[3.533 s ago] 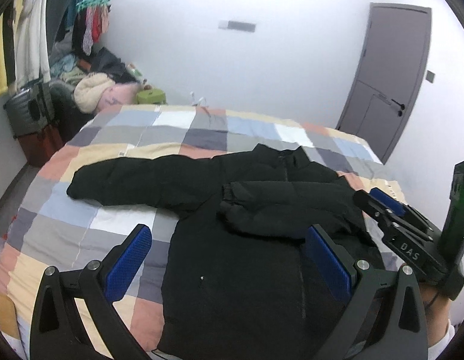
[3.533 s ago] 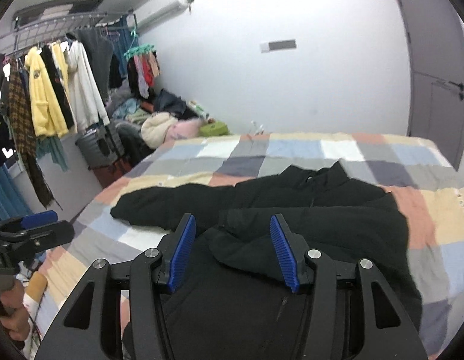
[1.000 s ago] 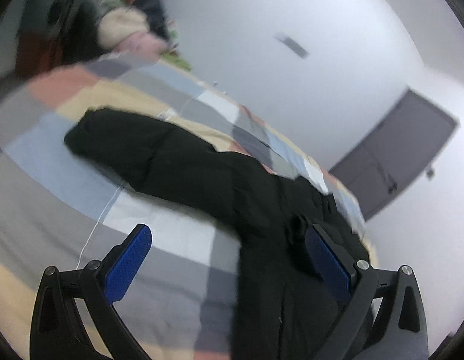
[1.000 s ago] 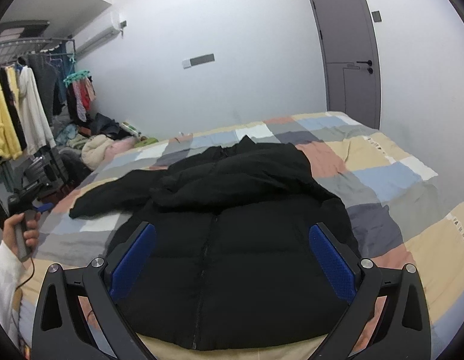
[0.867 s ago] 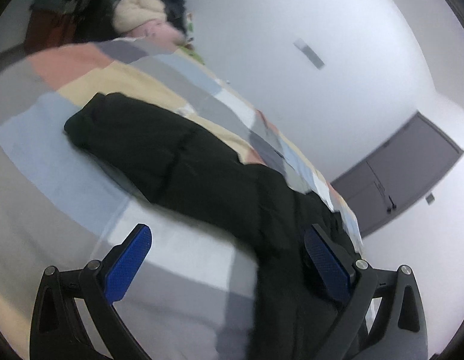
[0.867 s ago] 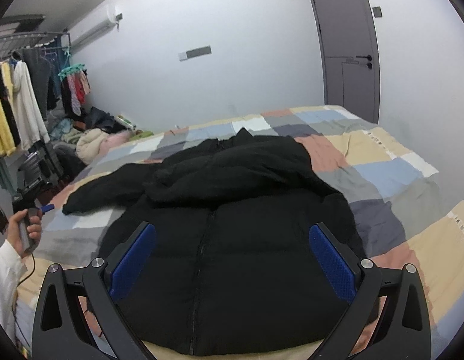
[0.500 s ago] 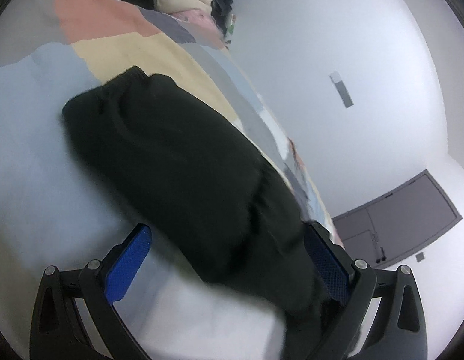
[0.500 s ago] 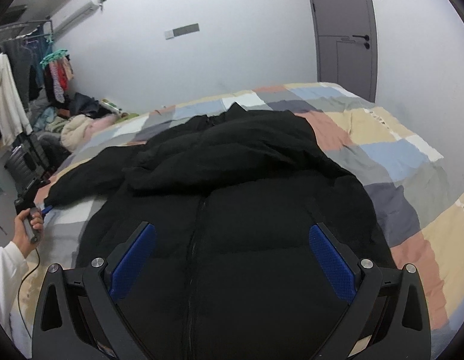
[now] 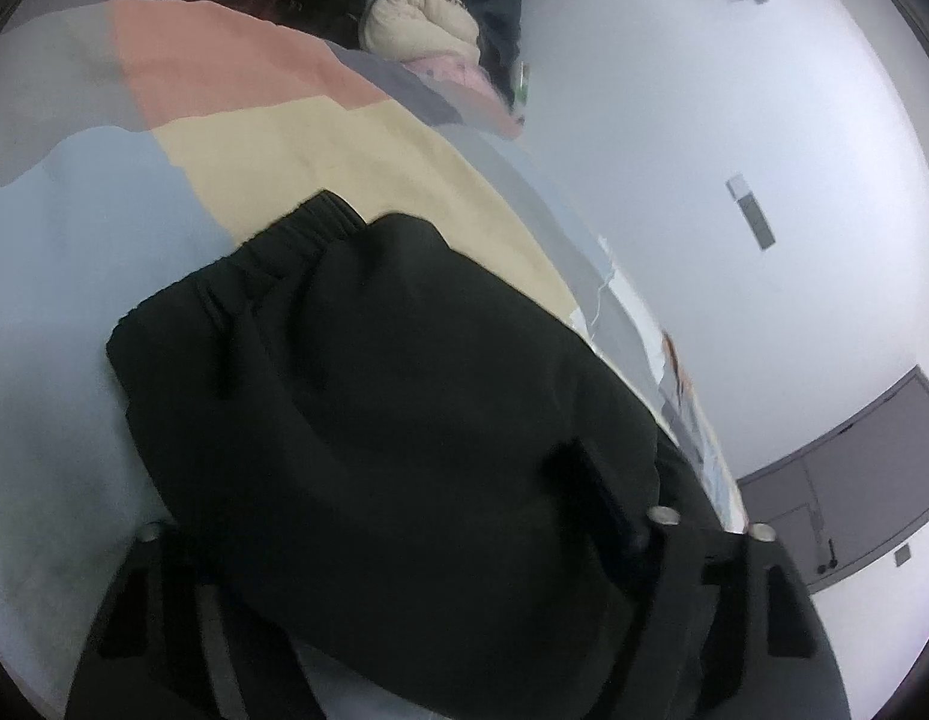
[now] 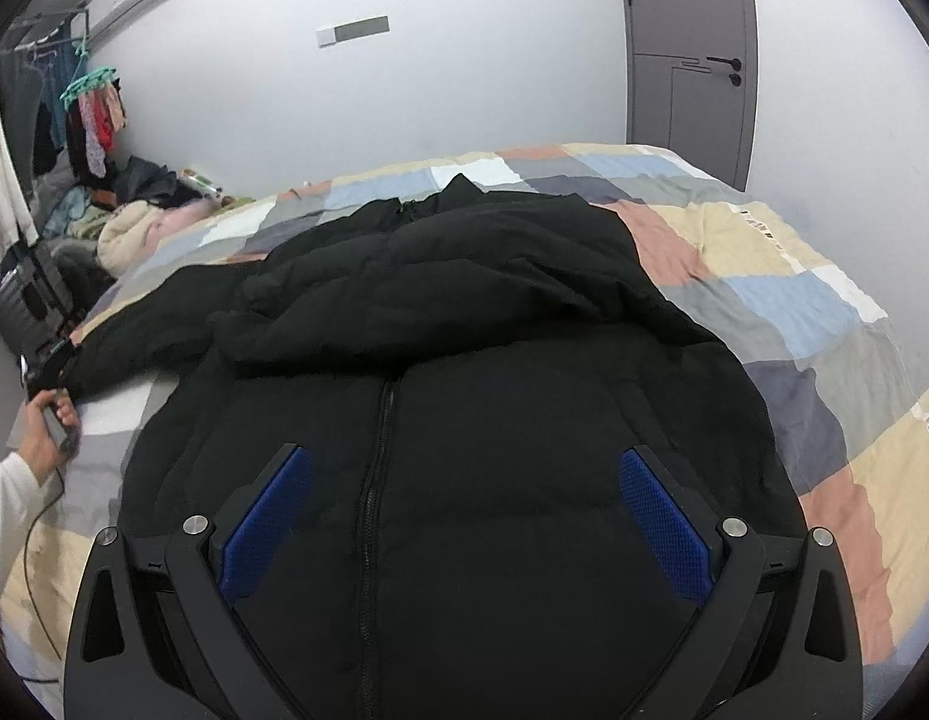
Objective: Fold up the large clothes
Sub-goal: 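Move the left gripper to the other sleeve cuff and grasp it, then lift the sleeve with the left gripper and fold it over the jacket body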
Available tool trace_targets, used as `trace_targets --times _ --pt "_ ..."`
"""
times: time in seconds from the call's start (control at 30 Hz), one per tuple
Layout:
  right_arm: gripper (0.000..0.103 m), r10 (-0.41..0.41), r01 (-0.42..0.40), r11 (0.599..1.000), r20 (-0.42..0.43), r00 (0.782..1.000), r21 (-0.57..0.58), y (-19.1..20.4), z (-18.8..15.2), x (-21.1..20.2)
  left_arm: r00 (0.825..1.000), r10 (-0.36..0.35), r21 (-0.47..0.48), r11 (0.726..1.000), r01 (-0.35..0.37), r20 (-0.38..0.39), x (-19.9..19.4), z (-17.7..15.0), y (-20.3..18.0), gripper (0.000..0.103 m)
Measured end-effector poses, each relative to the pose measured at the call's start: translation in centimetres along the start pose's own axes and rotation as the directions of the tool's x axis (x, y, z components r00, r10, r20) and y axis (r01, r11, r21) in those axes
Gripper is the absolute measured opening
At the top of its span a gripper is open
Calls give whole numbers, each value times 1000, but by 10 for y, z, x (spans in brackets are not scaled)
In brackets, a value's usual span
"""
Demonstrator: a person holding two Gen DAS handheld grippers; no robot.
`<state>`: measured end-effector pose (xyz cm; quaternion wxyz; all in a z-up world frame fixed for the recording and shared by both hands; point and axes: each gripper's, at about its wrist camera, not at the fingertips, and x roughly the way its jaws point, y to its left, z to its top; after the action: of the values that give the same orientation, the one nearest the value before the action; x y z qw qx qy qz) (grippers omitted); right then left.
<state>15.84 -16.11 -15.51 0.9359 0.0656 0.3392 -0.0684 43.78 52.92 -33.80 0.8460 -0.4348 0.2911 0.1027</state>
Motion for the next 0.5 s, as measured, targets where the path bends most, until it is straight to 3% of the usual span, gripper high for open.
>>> trace_targets --times 0.1,0.2,0.3,0.5 --pt "103 2 -2 1000 -8 1000 -4 -2 -1 -2 1000 26 17 1000 -26 -13 -1 3 -11 34" --pt "103 8 -8 1000 -1 1000 -17 -1 -2 -8 999 44 50 998 -44 14 -17 6 -30 17" --pt "103 14 -13 999 14 1000 -35 -2 -3 -17 997 34 68 997 -39 71 -43 4 -47 11" --pt "103 39 -38 997 18 999 -70 -6 -15 -27 987 37 97 994 -53 155 -99 6 -80 7"
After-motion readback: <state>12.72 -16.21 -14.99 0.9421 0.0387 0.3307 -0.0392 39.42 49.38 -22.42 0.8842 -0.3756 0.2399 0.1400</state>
